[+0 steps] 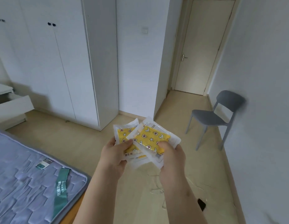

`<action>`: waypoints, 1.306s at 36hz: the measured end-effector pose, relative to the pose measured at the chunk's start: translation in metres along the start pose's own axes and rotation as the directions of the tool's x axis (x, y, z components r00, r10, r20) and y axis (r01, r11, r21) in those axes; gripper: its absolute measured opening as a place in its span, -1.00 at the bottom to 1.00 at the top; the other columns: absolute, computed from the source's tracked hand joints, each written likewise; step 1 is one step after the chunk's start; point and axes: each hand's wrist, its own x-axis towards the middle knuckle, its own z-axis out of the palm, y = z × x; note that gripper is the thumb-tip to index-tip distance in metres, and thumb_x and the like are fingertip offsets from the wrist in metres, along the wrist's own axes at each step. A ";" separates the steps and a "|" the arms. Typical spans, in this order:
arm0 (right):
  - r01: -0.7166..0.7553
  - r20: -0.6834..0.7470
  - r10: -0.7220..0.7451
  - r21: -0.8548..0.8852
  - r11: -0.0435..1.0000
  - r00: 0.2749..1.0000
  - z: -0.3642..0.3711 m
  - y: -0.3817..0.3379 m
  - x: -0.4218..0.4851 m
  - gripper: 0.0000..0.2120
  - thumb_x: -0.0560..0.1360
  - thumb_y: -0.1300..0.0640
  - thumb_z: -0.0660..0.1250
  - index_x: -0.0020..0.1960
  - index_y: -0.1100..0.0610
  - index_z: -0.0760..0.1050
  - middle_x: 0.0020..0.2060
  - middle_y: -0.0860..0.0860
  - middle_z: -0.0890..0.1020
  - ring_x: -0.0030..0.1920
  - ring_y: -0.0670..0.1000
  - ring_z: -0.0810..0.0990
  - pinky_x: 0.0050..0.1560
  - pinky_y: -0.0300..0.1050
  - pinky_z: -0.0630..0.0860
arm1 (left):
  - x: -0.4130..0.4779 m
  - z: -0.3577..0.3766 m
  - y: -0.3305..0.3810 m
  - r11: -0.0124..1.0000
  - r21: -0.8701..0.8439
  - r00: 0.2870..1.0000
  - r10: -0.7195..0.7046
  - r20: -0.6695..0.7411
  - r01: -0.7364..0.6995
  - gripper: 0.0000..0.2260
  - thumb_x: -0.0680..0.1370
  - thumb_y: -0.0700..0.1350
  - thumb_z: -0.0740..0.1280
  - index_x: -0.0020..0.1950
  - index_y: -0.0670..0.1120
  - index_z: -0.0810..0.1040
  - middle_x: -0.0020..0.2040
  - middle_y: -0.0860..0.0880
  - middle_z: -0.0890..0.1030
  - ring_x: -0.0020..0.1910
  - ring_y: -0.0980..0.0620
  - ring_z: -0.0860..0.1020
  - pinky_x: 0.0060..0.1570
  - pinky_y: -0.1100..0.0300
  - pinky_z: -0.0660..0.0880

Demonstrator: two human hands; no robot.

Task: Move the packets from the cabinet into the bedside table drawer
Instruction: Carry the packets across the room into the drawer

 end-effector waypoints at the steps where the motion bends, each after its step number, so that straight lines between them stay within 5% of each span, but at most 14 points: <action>1: -0.015 0.017 0.015 -0.027 1.000 1.000 0.006 0.002 0.012 -0.83 0.37 0.33 0.34 -0.08 0.15 0.58 -0.20 0.07 0.66 -0.19 0.09 0.62 -0.20 -0.05 0.56 | 0.012 0.001 0.002 1.000 0.000 1.000 0.012 -0.027 -0.012 -0.74 0.50 -0.40 0.30 0.17 -0.21 0.51 0.00 -0.18 0.65 -0.12 -0.13 0.64 -0.16 0.01 0.60; 9: -0.081 0.271 0.133 -0.195 0.977 0.953 0.064 0.002 0.114 -0.83 0.42 0.34 0.30 -0.12 0.10 0.58 -0.31 0.03 0.59 -0.32 -0.01 0.55 -0.27 -0.18 0.48 | 0.128 0.013 0.028 0.993 0.022 0.985 0.116 -0.125 -0.114 -0.81 0.50 -0.40 0.30 0.02 -0.16 0.54 -0.05 -0.15 0.65 -0.16 -0.12 0.62 -0.07 -0.01 0.57; 13: -0.043 0.303 0.102 -0.196 0.980 0.948 0.119 0.002 0.173 -0.81 0.43 0.33 0.31 -0.02 0.14 0.59 -0.21 0.05 0.64 -0.22 0.03 0.59 -0.16 -0.10 0.54 | 0.202 0.020 0.055 0.985 0.052 0.983 0.171 -0.069 -0.167 -0.83 0.51 -0.36 0.31 0.02 -0.14 0.55 -0.01 -0.16 0.66 -0.11 -0.14 0.63 -0.02 -0.04 0.56; 22: 0.022 0.361 0.047 -0.185 0.982 0.931 0.259 0.004 0.284 -0.92 0.41 0.27 0.40 -0.15 0.12 0.56 -0.31 0.03 0.64 -0.30 0.02 0.58 -0.22 -0.14 0.46 | 0.342 0.029 0.142 0.955 0.101 0.960 0.278 0.024 -0.279 -0.76 0.47 -0.40 0.33 0.09 -0.17 0.51 -0.03 -0.16 0.68 -0.15 -0.12 0.66 -0.22 0.03 0.63; 26: 0.007 0.380 0.082 -0.226 0.974 0.921 0.303 0.016 0.329 -0.91 0.40 0.24 0.44 -0.10 0.15 0.58 -0.24 0.09 0.66 -0.30 0.01 0.61 -0.30 -0.19 0.51 | 0.394 0.024 0.162 0.946 0.137 0.954 0.299 -0.024 -0.293 -0.78 0.47 -0.39 0.35 0.03 -0.13 0.52 -0.11 -0.11 0.69 -0.20 -0.08 0.68 -0.29 0.04 0.62; 30: 0.016 0.444 0.103 -0.256 0.966 0.890 0.353 0.030 0.376 -0.87 0.41 0.09 0.42 -0.13 0.14 0.55 -0.18 0.13 0.62 -0.17 0.05 0.57 -0.10 -0.07 0.48 | 0.451 0.008 0.181 0.941 0.104 0.934 0.335 -0.126 -0.323 -0.81 0.50 -0.35 0.33 0.08 -0.16 0.52 -0.06 -0.14 0.68 -0.19 -0.08 0.67 -0.28 0.06 0.62; 34: -0.035 0.475 0.133 -0.208 0.977 0.870 0.407 0.039 0.429 -0.75 0.56 -0.08 0.20 -0.05 0.07 0.52 -0.04 0.02 0.62 0.01 0.04 0.57 0.05 -0.04 0.45 | 0.515 -0.006 0.201 0.945 0.056 0.919 0.327 -0.221 -0.323 -0.84 0.53 -0.30 0.31 0.10 -0.17 0.53 -0.03 -0.15 0.67 -0.14 -0.11 0.66 -0.17 0.01 0.61; 41: -0.073 0.521 0.161 -0.186 0.980 0.838 0.499 0.044 0.527 -0.73 0.58 0.18 0.16 -0.03 -0.20 0.47 0.18 -0.07 0.54 0.17 -0.02 0.54 0.28 0.03 0.45 | 0.630 -0.003 0.240 0.952 -0.017 0.907 0.285 -0.310 -0.306 -0.92 0.57 -0.23 0.29 0.03 -0.13 0.55 -0.16 -0.08 0.69 -0.22 -0.05 0.66 -0.24 0.06 0.61; 47: -0.047 0.676 0.260 -0.317 0.947 0.689 0.589 0.069 0.556 -0.69 0.56 0.23 0.21 0.16 -0.15 0.41 0.20 -0.10 0.49 0.23 0.01 0.51 0.27 0.06 0.46 | 0.684 -0.040 0.283 0.934 -0.047 0.826 0.289 -0.484 -0.354 -0.89 0.58 -0.19 0.26 0.07 -0.13 0.55 -0.09 -0.10 0.69 -0.23 -0.04 0.68 -0.30 0.06 0.62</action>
